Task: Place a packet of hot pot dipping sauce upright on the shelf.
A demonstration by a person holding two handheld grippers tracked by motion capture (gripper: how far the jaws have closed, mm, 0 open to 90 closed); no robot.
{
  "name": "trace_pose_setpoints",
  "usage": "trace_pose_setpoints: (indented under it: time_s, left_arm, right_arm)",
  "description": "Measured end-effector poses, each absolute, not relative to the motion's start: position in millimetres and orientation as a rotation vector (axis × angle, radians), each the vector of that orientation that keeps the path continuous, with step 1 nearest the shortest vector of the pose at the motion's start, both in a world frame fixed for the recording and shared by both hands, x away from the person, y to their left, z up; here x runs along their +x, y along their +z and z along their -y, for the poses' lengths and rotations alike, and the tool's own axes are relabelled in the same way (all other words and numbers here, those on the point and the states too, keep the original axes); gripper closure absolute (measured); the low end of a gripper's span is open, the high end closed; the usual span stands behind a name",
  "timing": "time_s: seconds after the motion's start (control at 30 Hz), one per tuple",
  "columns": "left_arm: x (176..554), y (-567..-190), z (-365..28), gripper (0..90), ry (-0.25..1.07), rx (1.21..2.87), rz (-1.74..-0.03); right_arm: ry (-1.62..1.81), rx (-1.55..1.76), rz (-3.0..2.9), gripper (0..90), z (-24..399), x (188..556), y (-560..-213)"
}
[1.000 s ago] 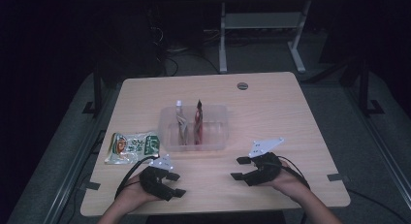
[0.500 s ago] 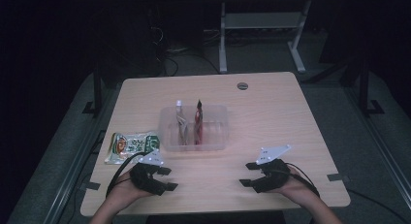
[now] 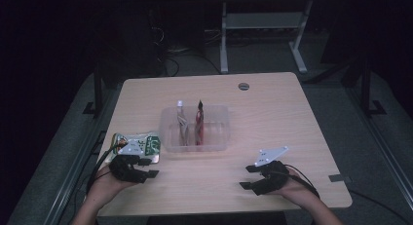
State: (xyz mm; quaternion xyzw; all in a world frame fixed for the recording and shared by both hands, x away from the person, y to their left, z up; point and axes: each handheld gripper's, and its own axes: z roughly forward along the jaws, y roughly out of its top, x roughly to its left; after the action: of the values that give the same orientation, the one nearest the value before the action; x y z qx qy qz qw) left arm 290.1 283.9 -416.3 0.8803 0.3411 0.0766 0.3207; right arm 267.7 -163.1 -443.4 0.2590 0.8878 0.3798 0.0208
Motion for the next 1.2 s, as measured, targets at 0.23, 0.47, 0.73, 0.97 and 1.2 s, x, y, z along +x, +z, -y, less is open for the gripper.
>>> trace_pose_setpoints:
  time_s: [0.23,0.47,0.73,0.97,1.2]
  left_arm:
    - [310,-409,-307,75.7,0.283,2.255,-1.027]
    - [339,-401,-330,89.6,0.375,2.202,-1.165]
    - [375,-401,-345,89.7,0.496,2.208,-1.268]
    - [403,-413,-356,89.7,0.539,2.204,-1.345]
    - [415,-428,-363,89.7,0.502,2.199,-1.424]
  right_arm:
    - [1.182,0.807,-2.752,36.0,163,268,-444]
    - [1.192,0.824,-2.747,36.0,164,269,-444]
    - [1.195,0.814,-2.745,36.1,165,271,-445]
    - [1.191,0.824,-2.752,36.1,166,272,-446]
    - [1.186,0.826,-2.757,36.1,166,272,-446]
